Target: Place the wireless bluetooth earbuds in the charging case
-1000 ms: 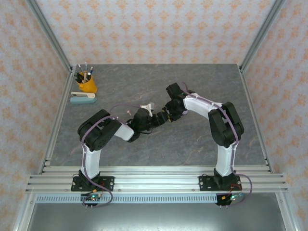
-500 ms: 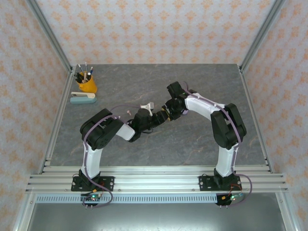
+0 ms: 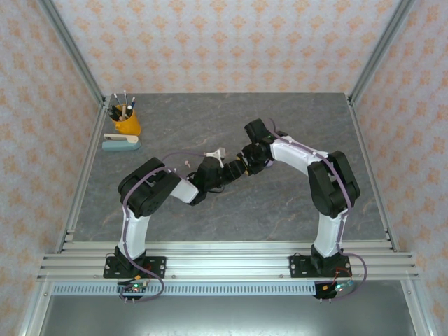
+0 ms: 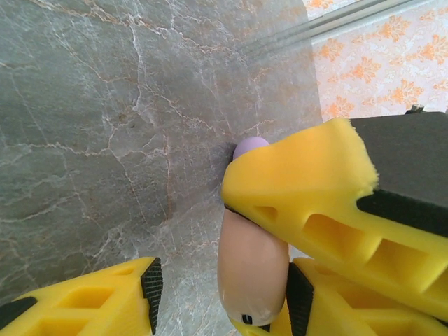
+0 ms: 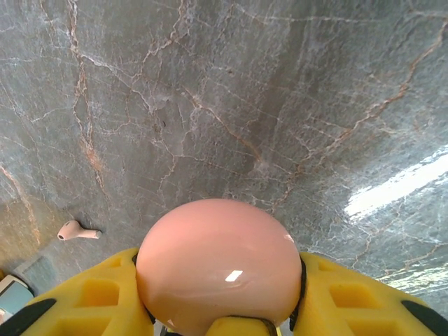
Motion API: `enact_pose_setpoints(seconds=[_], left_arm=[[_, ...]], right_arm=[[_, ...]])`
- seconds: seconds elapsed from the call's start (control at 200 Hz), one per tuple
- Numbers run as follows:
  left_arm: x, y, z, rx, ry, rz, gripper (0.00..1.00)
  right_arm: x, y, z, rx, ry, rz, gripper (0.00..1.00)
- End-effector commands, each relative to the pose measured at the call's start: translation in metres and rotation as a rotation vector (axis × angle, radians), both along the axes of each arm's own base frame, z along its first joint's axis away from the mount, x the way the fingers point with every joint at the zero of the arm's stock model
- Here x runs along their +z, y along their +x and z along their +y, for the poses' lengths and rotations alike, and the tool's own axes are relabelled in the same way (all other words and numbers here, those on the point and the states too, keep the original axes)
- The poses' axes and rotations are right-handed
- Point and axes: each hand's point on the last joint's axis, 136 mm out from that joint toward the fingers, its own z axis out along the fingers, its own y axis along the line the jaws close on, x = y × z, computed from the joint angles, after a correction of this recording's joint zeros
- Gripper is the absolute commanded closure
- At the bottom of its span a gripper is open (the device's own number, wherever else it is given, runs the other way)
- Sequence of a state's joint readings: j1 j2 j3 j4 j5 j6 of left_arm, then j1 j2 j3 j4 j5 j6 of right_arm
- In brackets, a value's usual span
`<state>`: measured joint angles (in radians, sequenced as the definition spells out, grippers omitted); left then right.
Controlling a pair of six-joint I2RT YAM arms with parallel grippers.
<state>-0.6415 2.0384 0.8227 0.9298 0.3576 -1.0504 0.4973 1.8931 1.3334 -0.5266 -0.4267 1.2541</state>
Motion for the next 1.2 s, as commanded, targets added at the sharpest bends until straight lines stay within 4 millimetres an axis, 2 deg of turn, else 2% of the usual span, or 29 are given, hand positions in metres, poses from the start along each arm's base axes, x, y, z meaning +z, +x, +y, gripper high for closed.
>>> enact_pose_setpoints(seconds=[0.0,0.61,0.836,0.996,1.196], left_arm=[[-0.008,0.008,-0.001,0.029,0.024,0.011,0.50],[0.015,0.025,-0.008,0.059,-0.007,-0.045,0.63],[0.022,0.028,-0.010,0.060,-0.017,-0.057,0.76],[0.021,0.026,-0.009,0.053,-0.010,-0.053,0.86],[0.011,0.020,-0.005,0.051,0.004,-0.032,0.87]], right_arm=[[0.007,-0.010,0.000,0.002,0.013,0.008,0.62],[0.000,-0.016,0.000,0.014,0.021,0.030,0.62],[-0.001,-0.018,0.000,0.015,0.020,0.036,0.62],[-0.001,-0.016,0.001,0.014,0.023,0.032,0.62],[-0.001,-0.016,0.001,0.013,0.024,0.032,0.61]])
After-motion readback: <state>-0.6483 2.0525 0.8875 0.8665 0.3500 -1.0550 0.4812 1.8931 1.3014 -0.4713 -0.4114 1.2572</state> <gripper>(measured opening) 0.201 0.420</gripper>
